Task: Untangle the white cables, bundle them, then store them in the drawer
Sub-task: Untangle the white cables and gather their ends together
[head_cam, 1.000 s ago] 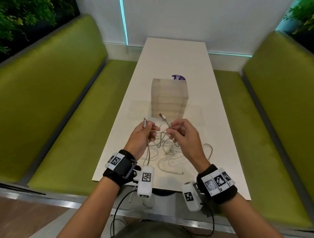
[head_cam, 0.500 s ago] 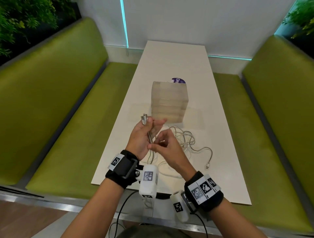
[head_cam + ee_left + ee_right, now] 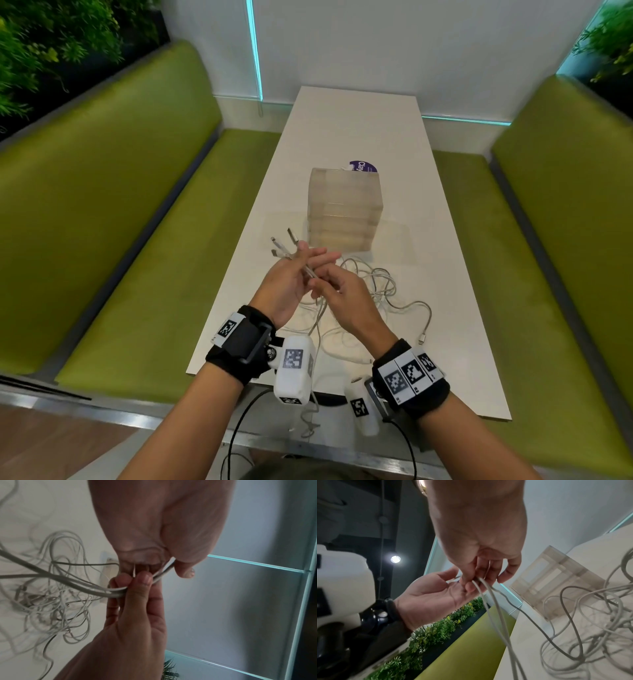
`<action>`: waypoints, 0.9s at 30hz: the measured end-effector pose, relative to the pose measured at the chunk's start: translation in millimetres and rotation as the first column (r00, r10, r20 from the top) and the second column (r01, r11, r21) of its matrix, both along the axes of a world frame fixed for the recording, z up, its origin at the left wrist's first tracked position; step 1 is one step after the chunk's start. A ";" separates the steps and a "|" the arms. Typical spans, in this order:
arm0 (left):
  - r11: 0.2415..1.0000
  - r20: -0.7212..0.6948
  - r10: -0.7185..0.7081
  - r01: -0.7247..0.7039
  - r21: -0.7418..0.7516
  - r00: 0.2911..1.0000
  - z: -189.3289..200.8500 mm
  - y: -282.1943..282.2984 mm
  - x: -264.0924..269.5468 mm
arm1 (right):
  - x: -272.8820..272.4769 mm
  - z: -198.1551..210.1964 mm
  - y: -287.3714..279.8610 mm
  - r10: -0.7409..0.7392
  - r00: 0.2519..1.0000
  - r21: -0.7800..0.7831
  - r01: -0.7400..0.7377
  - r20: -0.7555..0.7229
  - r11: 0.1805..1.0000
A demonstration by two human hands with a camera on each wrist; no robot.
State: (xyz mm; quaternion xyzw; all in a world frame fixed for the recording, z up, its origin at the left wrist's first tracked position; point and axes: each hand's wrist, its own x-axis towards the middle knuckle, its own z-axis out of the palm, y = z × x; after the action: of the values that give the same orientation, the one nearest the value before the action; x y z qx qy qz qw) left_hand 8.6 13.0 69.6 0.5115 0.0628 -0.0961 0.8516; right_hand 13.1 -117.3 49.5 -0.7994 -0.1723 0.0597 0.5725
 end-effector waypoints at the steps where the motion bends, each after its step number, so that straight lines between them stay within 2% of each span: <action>1: 1.000 0.004 0.022 -0.022 0.003 1.000 -0.9 2.0 0.7 | 0.1 -0.9 0.8 0.028 0.999 -0.026 -0.028 -0.022 0.999; 7: 0.994 -0.011 0.105 -0.105 -0.010 0.994 0.1 2.8 0.8 | 7.2 5.6 -0.9 0.161 0.987 -0.213 -0.160 -0.014 0.964; 12: 0.994 -0.025 0.109 -0.109 0.004 0.994 6.4 2.9 1.5 | 2.9 5.9 0.3 0.133 0.991 -0.172 -0.127 0.025 0.977; 15: 0.988 -0.017 0.150 -0.150 -0.029 0.989 9.1 5.1 1.5 | 8.6 10.5 -2.4 0.230 0.972 -0.184 -0.236 -0.053 0.954; 17: 0.985 0.030 0.172 -0.170 -0.041 0.985 11.4 6.1 0.2 | 24.9 6.2 -7.1 0.330 0.936 -0.290 -0.352 -0.122 0.890; 18: 0.983 0.060 0.179 -0.176 -0.058 0.982 13.9 6.9 -1.0 | 34.7 -0.1 -10.2 0.362 0.922 -0.391 -0.387 -0.140 0.835; 20: 0.976 0.104 0.207 -0.198 -0.091 0.973 21.0 11.4 -1.4 | 51.6 -11.5 -18.3 0.365 0.917 -0.574 -0.389 -0.162 0.721; 21: 0.972 0.122 0.225 -0.214 -0.099 0.967 26.3 16.0 -1.7 | 58.6 -16.3 -23.8 0.357 0.923 -0.616 -0.366 -0.143 0.698; 22: 0.967 0.138 0.246 -0.234 -0.103 0.959 31.7 22.6 -1.4 | 63.1 -18.0 -30.5 0.351 0.929 -0.611 -0.346 -0.116 0.712; 24: 0.959 0.160 0.283 -0.275 -0.072 0.946 37.9 39.0 0.3 | 68.4 -17.5 -44.5 0.303 0.947 -0.488 -0.317 -0.109 0.813; 27: 0.945 0.159 0.283 -0.303 0.122 0.946 26.5 53.4 2.9 | 67.1 -12.0 -51.5 0.180 0.975 -0.249 -0.209 -0.132 0.946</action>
State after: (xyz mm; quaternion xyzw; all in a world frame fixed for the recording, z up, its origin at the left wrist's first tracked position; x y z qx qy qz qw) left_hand 11.5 66.3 96.1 0.5622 0.0857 0.0727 0.8194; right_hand 80.1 -168.8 37.5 -0.8426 -0.2099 0.1812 0.4617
